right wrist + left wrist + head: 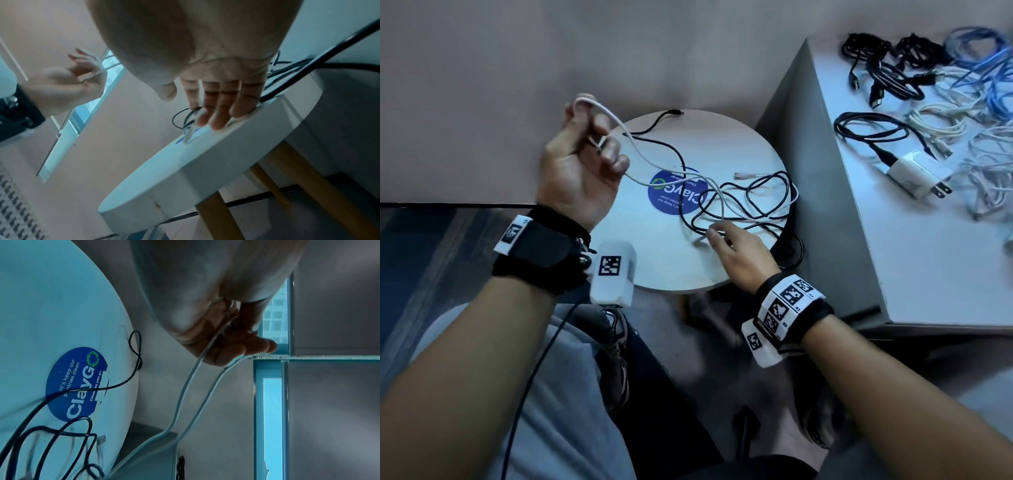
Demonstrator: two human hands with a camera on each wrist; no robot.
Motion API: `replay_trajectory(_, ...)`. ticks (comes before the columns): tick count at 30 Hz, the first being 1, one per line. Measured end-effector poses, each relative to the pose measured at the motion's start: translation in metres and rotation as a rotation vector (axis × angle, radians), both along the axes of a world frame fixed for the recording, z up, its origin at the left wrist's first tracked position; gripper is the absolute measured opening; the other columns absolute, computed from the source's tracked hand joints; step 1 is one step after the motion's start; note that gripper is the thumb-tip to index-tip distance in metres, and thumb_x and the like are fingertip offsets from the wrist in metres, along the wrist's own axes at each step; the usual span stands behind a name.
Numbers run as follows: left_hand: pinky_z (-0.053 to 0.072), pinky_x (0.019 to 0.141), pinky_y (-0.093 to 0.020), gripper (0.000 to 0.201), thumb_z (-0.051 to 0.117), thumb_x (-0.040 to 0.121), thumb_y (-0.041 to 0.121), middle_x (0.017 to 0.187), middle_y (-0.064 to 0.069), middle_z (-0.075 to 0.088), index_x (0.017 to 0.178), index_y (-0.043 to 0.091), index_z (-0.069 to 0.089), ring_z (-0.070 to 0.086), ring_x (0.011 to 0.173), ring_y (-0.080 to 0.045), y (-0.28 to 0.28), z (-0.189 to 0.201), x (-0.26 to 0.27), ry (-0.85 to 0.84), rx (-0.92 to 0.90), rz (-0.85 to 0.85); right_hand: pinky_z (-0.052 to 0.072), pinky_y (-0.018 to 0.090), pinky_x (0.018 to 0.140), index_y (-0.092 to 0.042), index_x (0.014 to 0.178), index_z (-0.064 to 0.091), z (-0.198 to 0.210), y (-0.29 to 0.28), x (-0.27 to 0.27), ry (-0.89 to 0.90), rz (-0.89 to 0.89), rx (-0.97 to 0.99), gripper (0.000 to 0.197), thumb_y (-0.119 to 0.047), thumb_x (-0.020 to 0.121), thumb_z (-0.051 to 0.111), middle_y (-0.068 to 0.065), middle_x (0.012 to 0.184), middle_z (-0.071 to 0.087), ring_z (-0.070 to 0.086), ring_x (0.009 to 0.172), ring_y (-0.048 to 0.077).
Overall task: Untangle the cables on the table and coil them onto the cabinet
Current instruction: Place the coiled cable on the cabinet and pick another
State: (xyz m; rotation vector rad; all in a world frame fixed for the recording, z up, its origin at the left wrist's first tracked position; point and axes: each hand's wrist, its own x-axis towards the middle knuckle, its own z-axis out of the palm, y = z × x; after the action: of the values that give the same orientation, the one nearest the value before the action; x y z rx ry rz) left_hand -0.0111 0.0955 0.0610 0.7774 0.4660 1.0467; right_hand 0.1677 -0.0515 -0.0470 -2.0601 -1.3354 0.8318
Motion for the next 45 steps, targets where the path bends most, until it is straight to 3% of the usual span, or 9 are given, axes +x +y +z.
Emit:
replay_trajectory(5,0.026,0.046,-0.022,0.005,0.052,0.092,0.025,0.066,0.008,0.047,0.088,0.026,0.053,0.028,0.047,-0.01,-0.003,-0.003,-0.006,0.006,-0.03,-0.036,0.035,0.031,0.063,-0.017,0.106,0.043,0.004,0.004,-0.001,0.111,-0.249,0.252,0.033,-0.039,0.094,0.065,-0.005,0.068,0.053,0.052,0.063,0.011)
replay_trajectory(11,0.017,0.048,-0.026,0.004,0.046,0.082,0.022,0.057,0.004,0.034,0.081,0.019,0.049,0.021,0.048,-0.014,-0.011,-0.002,-0.005,-0.005,-0.007,-0.139,0.04,0.027,0.066,-0.029,0.149,0.028,0.01,0.005,0.007,0.056,-0.195,0.194,0.074,-0.036,0.09,0.071,-0.005,0.073,0.058,0.058,0.072,0.011)
replay_trajectory(14,0.015,0.05,-0.028,0.006,0.044,0.076,0.02,0.056,0.001,0.024,0.074,0.015,0.045,0.017,0.05,-0.016,-0.016,-0.005,-0.002,0.061,-0.002,-0.178,0.036,0.028,0.071,-0.022,0.123,0.058,0.01,0.008,0.009,-0.016,-0.142,0.109,0.029,-0.035,0.097,0.061,-0.001,0.085,0.063,0.059,0.082,0.018)
replay_trajectory(22,0.041,0.057,-0.021,0.043,0.057,0.093,0.004,0.072,0.002,0.063,0.134,0.021,0.058,0.05,0.054,-0.009,-0.035,-0.036,0.025,1.035,0.545,-0.315,0.046,0.024,0.067,-0.015,0.1,0.063,0.051,0.013,-0.006,0.072,-0.206,0.572,0.006,-0.013,0.095,0.059,-0.004,0.084,0.065,0.057,0.067,0.012)
replay_trajectory(27,0.054,0.084,-0.027,0.04,0.051,0.092,-0.003,0.1,0.003,0.075,0.13,0.006,0.06,0.066,0.093,-0.006,-0.052,-0.031,0.035,0.843,0.587,-0.357,0.048,0.03,0.07,-0.012,0.103,0.065,0.082,0.001,-0.041,-0.01,0.076,0.69,0.019,-0.005,0.088,0.056,-0.01,0.089,0.059,0.051,0.072,0.007)
replay_trajectory(31,0.049,0.063,-0.021,0.032,0.051,0.085,-0.006,0.07,0.01,0.066,0.081,0.021,0.069,0.058,0.067,-0.003,-0.058,-0.022,0.034,0.761,0.648,-0.182,0.045,0.022,0.071,-0.008,0.1,0.066,0.096,-0.002,-0.039,0.041,0.058,0.766,0.024,0.0,0.082,0.051,-0.007,0.087,0.062,0.051,0.073,0.005)
replay_trajectory(36,0.036,0.053,-0.023,0.012,0.059,0.097,-0.001,0.074,0.003,0.071,0.098,0.006,0.068,0.049,0.057,-0.014,-0.058,-0.011,0.03,0.626,0.559,-0.191,0.038,0.029,0.068,-0.013,0.108,0.063,0.099,0.006,-0.007,-0.038,-0.211,0.4,0.025,-0.013,0.088,0.048,-0.004,0.077,0.06,0.052,0.069,0.011)
replay_trajectory(40,0.046,0.071,-0.016,0.038,0.055,0.08,-0.012,0.098,0.0,0.073,0.109,0.01,0.068,0.063,0.077,-0.013,-0.062,-0.009,0.027,0.639,0.694,-0.299,0.044,0.03,0.055,-0.005,0.094,0.065,0.095,0.009,0.01,0.618,-0.185,-0.008,0.043,-0.039,0.104,0.041,0.006,0.067,0.069,0.059,0.058,0.021)
replay_trajectory(45,0.047,0.084,-0.018,0.06,0.044,0.068,0.004,0.107,0.009,0.073,0.122,0.014,0.069,0.063,0.094,-0.005,-0.078,-0.01,0.024,0.795,0.802,-0.699,0.048,0.025,0.051,-0.002,0.102,0.065,0.095,0.011,0.018,0.963,-0.199,0.158,0.023,-0.021,0.103,0.052,0.008,0.079,0.069,0.062,0.065,0.02)
